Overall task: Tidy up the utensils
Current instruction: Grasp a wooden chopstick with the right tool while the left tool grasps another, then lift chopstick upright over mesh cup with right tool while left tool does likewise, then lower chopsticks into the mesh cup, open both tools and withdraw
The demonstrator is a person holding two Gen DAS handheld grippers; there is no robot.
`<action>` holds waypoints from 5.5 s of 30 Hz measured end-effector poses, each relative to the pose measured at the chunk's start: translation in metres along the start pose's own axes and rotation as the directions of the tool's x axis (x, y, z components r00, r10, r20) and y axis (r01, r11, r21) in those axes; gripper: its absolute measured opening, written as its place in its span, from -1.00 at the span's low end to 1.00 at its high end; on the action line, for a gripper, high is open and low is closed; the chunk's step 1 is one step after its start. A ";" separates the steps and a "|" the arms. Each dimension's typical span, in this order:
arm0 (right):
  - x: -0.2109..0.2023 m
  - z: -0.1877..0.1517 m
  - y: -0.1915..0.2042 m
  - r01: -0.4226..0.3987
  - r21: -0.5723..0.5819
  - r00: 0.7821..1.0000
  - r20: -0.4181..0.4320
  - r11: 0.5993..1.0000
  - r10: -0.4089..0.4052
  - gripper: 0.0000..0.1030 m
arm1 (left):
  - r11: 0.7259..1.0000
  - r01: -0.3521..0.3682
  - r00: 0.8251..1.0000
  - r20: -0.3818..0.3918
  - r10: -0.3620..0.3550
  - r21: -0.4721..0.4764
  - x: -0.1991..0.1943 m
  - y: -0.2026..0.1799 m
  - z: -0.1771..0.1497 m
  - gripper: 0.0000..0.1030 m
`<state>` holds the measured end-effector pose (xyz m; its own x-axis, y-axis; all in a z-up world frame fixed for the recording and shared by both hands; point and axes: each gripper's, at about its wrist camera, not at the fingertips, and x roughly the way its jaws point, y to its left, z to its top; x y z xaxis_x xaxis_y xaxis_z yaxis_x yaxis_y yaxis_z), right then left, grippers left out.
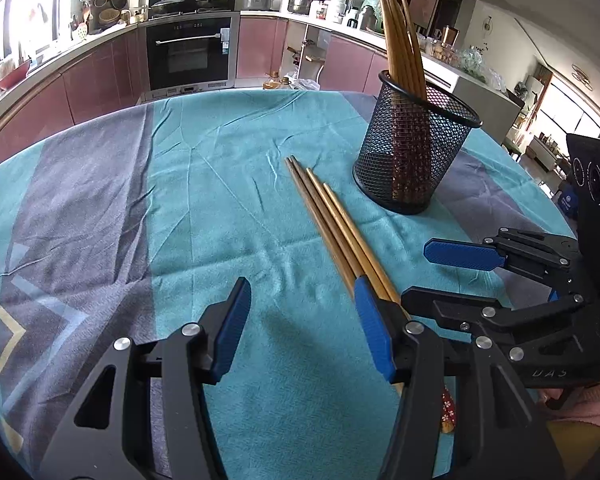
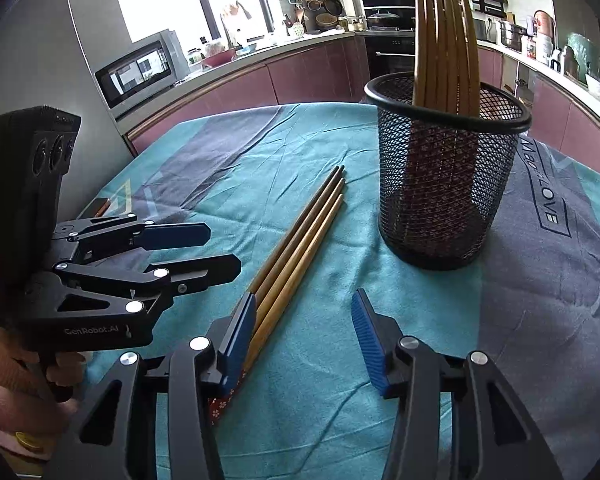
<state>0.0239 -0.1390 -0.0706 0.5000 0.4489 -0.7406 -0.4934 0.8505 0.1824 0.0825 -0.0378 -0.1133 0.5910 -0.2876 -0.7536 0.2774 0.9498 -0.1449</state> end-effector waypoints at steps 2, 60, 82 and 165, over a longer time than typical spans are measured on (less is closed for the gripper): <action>0.003 0.001 0.004 0.002 -0.003 1.000 -0.005 1.000 -0.002 -0.08 | 1.000 0.000 1.000 -0.003 0.000 -0.002 -0.001 0.000 -0.001 0.04; 0.011 0.006 -0.016 0.058 0.033 0.998 -0.038 0.998 -0.056 -0.76 | 0.998 -0.050 0.997 -0.052 0.053 0.043 0.036 -0.012 0.027 -0.76; 0.004 0.007 -0.015 -0.054 0.041 0.998 -0.028 0.998 0.056 -0.88 | 0.998 0.051 0.996 -0.080 -0.048 0.042 0.016 -0.019 0.007 -0.85; -0.059 0.127 -0.080 0.055 0.099 0.938 0.337 0.994 -0.085 -0.89 | 0.967 0.193 0.961 0.167 -0.221 0.168 -0.063 -0.079 0.155 -0.85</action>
<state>0.1244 -0.1989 0.0403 0.7509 0.4408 -0.4917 -0.3923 0.8968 0.2048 0.1408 -0.1135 0.0453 0.6329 -0.5071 -0.5851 0.5100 0.8416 -0.1778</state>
